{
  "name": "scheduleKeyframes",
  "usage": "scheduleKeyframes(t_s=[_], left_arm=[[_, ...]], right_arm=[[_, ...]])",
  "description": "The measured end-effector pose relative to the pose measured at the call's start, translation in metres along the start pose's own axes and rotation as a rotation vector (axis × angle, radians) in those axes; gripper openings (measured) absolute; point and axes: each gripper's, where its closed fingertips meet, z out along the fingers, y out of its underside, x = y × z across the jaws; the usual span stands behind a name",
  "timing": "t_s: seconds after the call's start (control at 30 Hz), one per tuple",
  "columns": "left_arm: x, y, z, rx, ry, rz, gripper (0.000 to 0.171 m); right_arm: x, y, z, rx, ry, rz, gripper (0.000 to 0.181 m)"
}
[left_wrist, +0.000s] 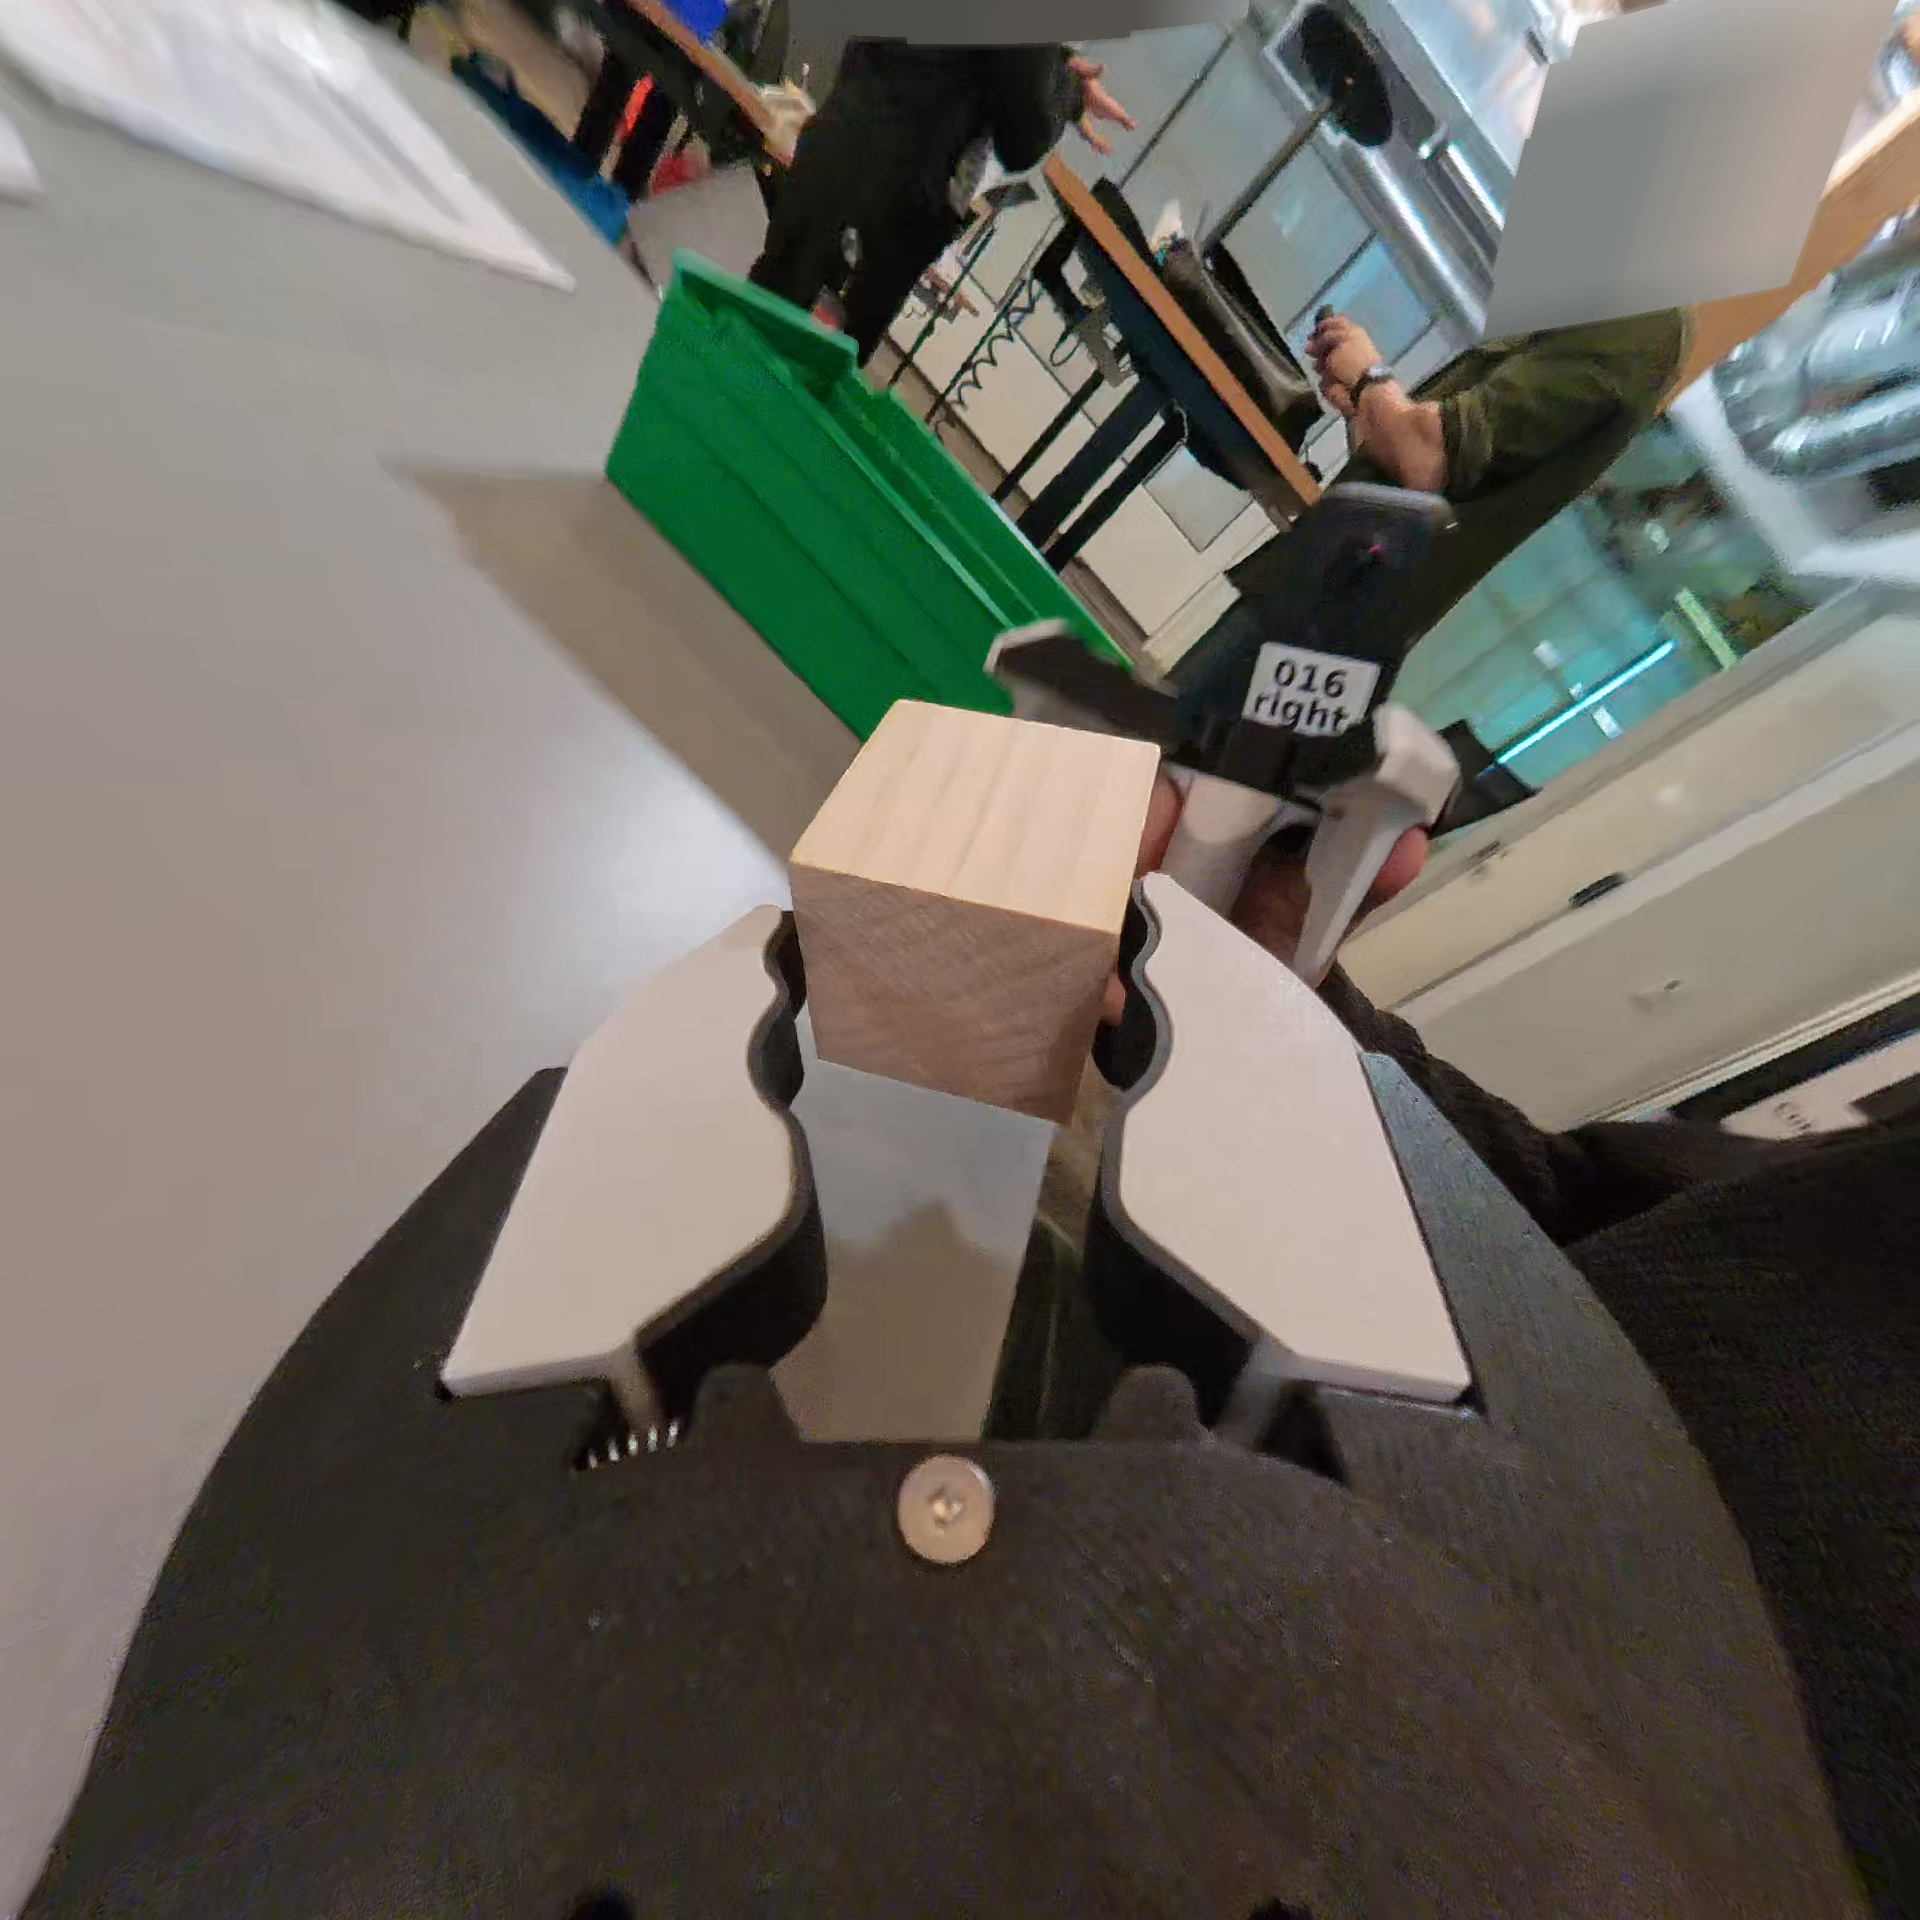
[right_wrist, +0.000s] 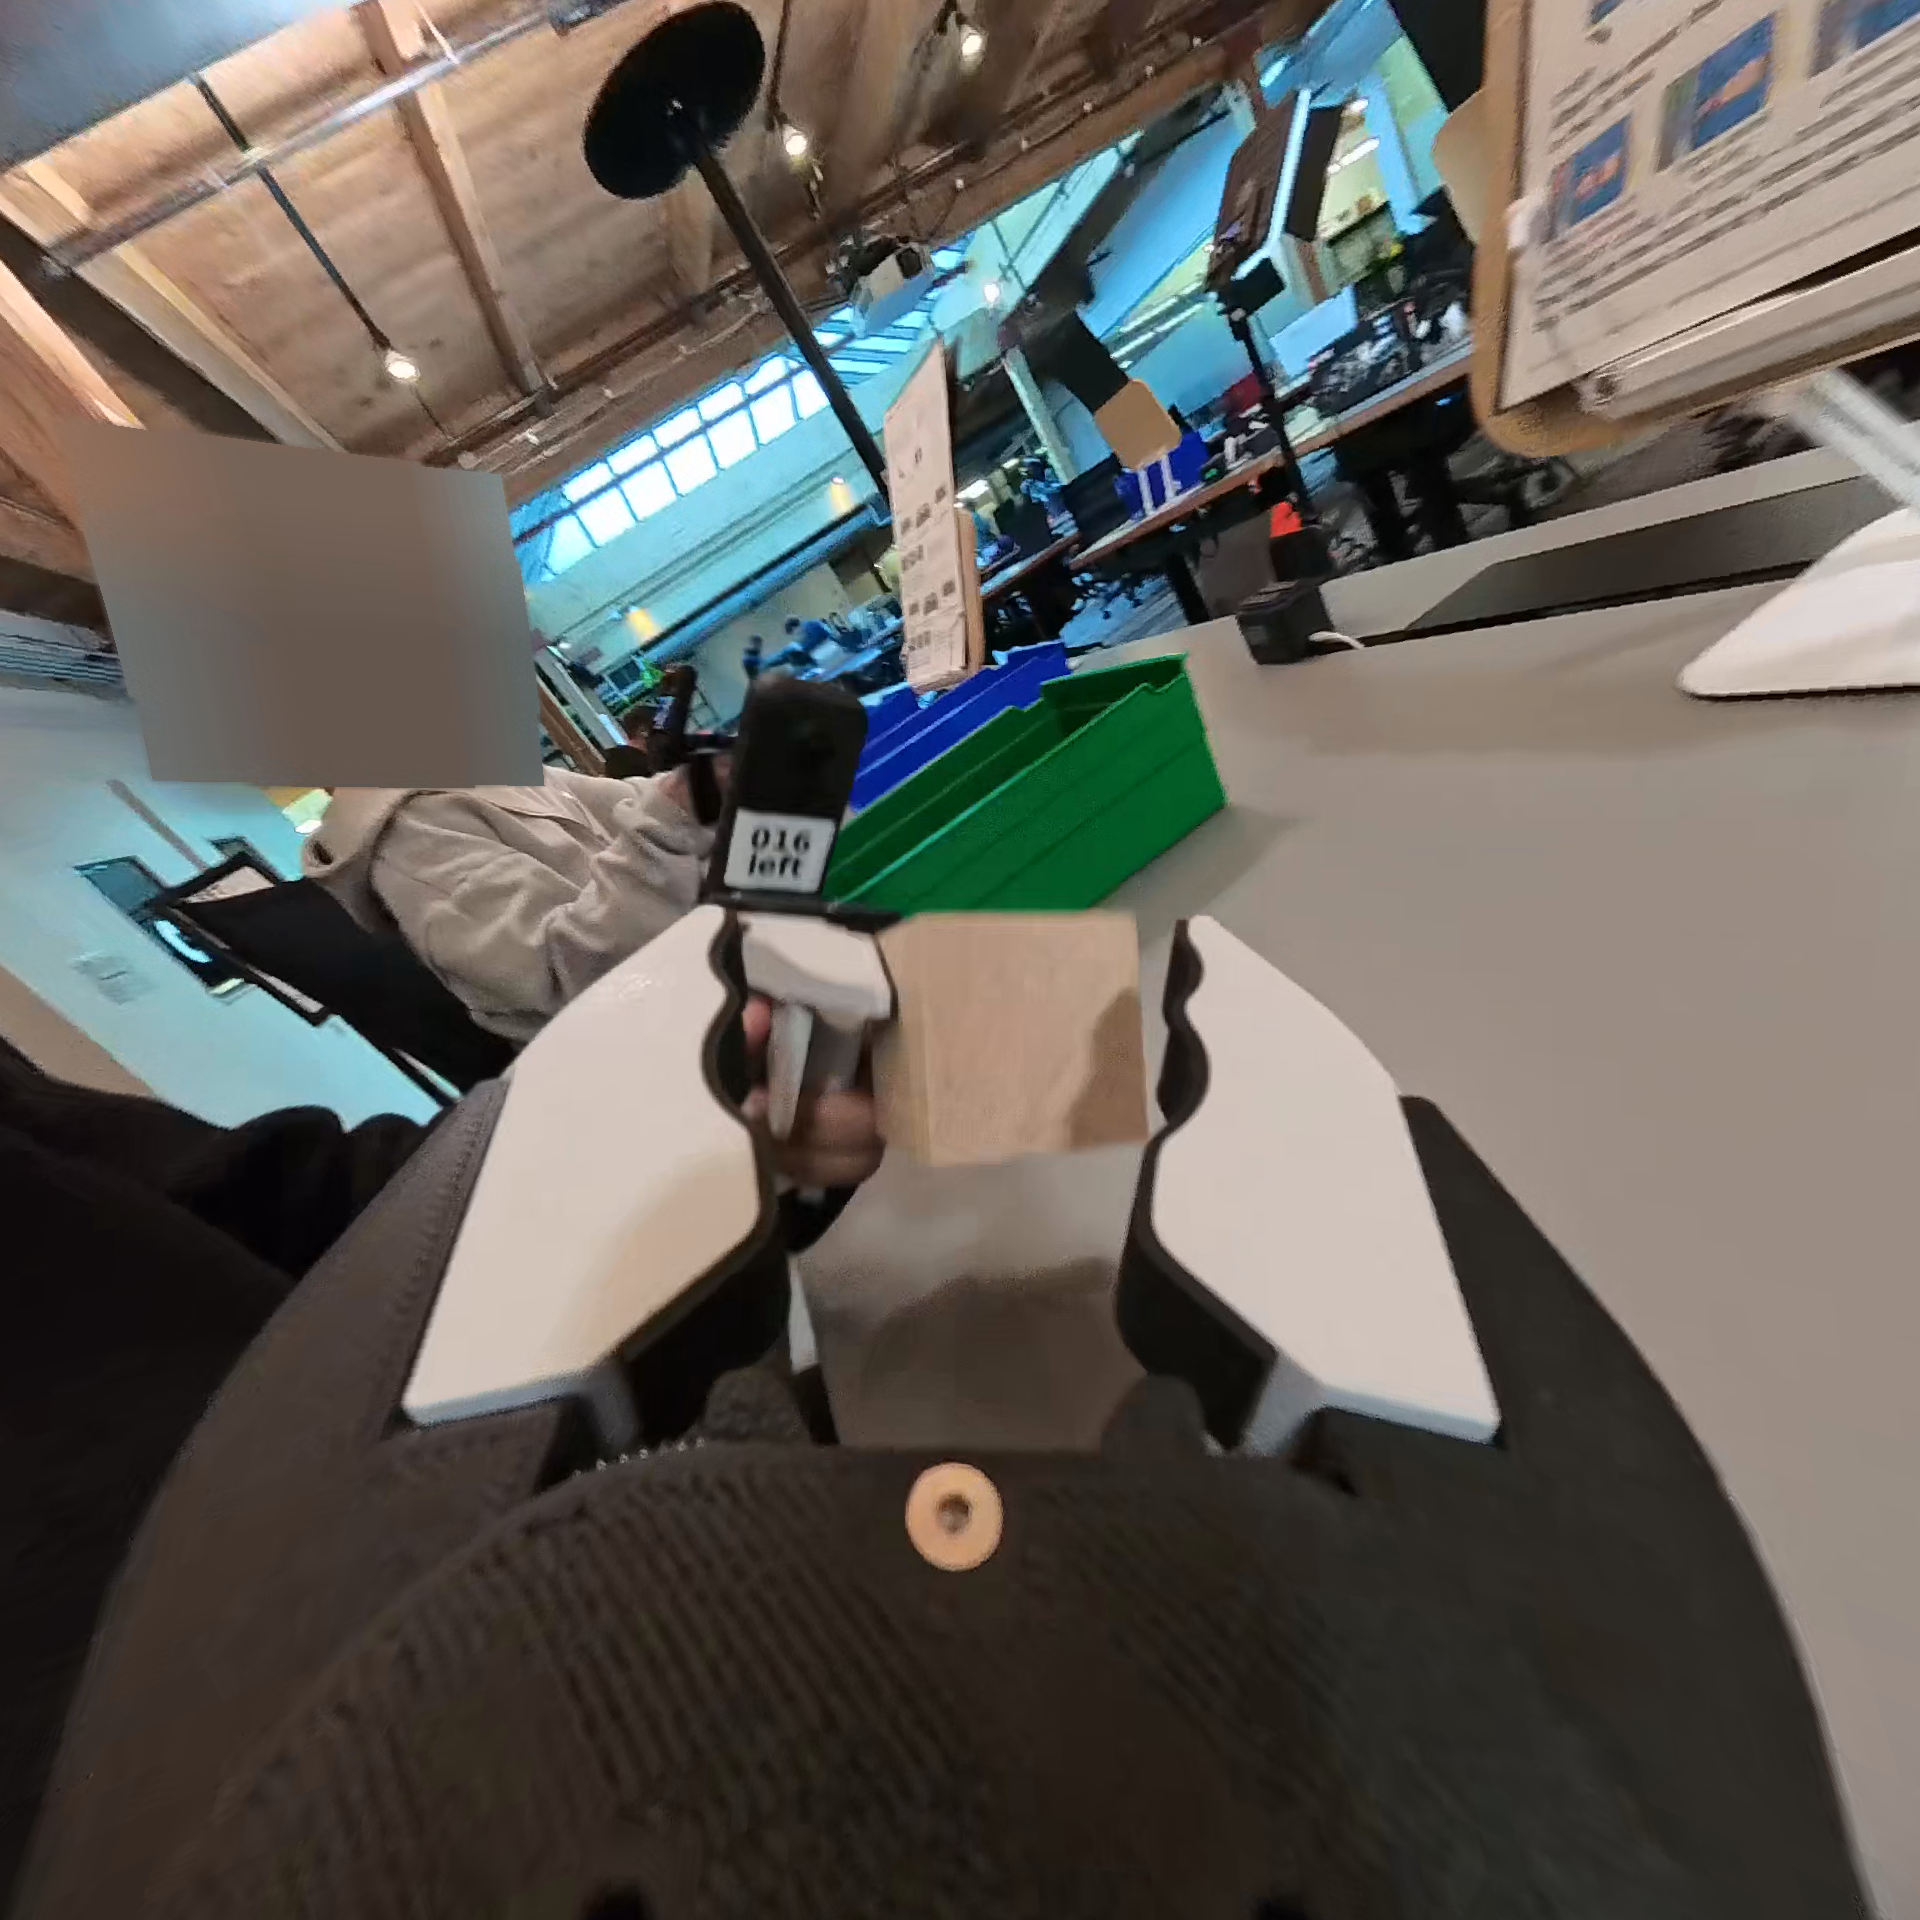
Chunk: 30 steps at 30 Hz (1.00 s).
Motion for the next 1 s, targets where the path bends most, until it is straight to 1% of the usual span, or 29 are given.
scheduleKeyframes(t_s=[0.03, 0.07, 0.1, 0.13, 0.2, 0.23, 0.3, 0.4, 0.5, 0.6, 0.67, 0.73, 0.8, 0.87, 0.9, 0.97, 1.0], left_arm=[[-0.002, 0.012, 0.005, -0.038, 0.005, -0.045, 0.060], [-0.005, 0.019, 0.005, -0.069, -0.003, -0.041, 0.060], [-0.008, 0.020, 0.003, -0.062, -0.030, -0.010, 0.060], [-0.011, 0.018, 0.001, -0.047, -0.043, 0.010, 0.060], [-0.007, 0.014, -0.001, -0.036, 0.007, 0.007, 0.061], [-0.004, 0.013, -0.001, -0.039, 0.039, 0.015, 0.061], [-0.005, 0.016, -0.004, -0.070, 0.056, 0.041, 0.061], [-0.016, 0.020, -0.011, -0.088, 0.045, 0.043, 0.061], [-0.029, 0.013, -0.017, -0.051, 0.033, -0.009, 0.060], [-0.034, 0.005, -0.020, -0.008, 0.046, -0.074, 0.060], [-0.037, 0.006, -0.020, -0.007, 0.031, -0.057, 0.060], [-0.038, 0.008, -0.018, -0.022, -0.003, 0.027, 0.060], [-0.038, 0.009, -0.015, -0.019, -0.059, 0.159, 0.061], [-0.042, 0.005, -0.014, 0.000, -0.172, 0.320, 0.061], [-0.043, 0.004, -0.014, 0.000, -0.228, 0.405, 0.060], [-0.037, 0.006, -0.012, -0.024, -0.254, 0.549, 0.060], [-0.034, 0.007, -0.011, -0.025, -0.258, 0.583, 0.060]], right_arm=[[0.006, 0.000, -0.004, -0.012, 0.026, -0.013, 0.078], [0.013, 0.002, -0.007, -0.034, 0.057, -0.027, 0.078], [0.019, 0.005, -0.009, -0.054, 0.085, -0.035, 0.078], [0.025, 0.007, -0.011, -0.064, 0.111, -0.027, 0.078], [0.029, 0.007, -0.010, -0.048, 0.125, 0.029, 0.074], [0.029, 0.007, -0.009, -0.039, 0.127, 0.063, 0.071], [0.028, 0.014, -0.006, -0.057, 0.115, 0.107, 0.067], [0.029, 0.029, 0.000, -0.115, 0.118, 0.140, 0.071], [0.028, 0.037, 0.004, -0.139, 0.122, 0.170, 0.075], [0.029, 0.046, 0.008, -0.170, 0.121, 0.194, 0.078], [0.029, 0.051, 0.009, -0.189, 0.122, 0.208, 0.079], [0.031, 0.054, 0.009, -0.195, 0.129, 0.231, 0.079], [0.037, 0.058, 0.007, -0.206, 0.163, 0.274, 0.076], [0.047, 0.065, 0.003, -0.219, 0.214, 0.341, 0.074], [0.049, 0.066, 0.002, -0.209, 0.215, 0.390, 0.074], [0.048, 0.061, 0.002, -0.151, 0.169, 0.514, 0.074], [0.048, 0.058, 0.001, -0.121, 0.149, 0.566, 0.073]])
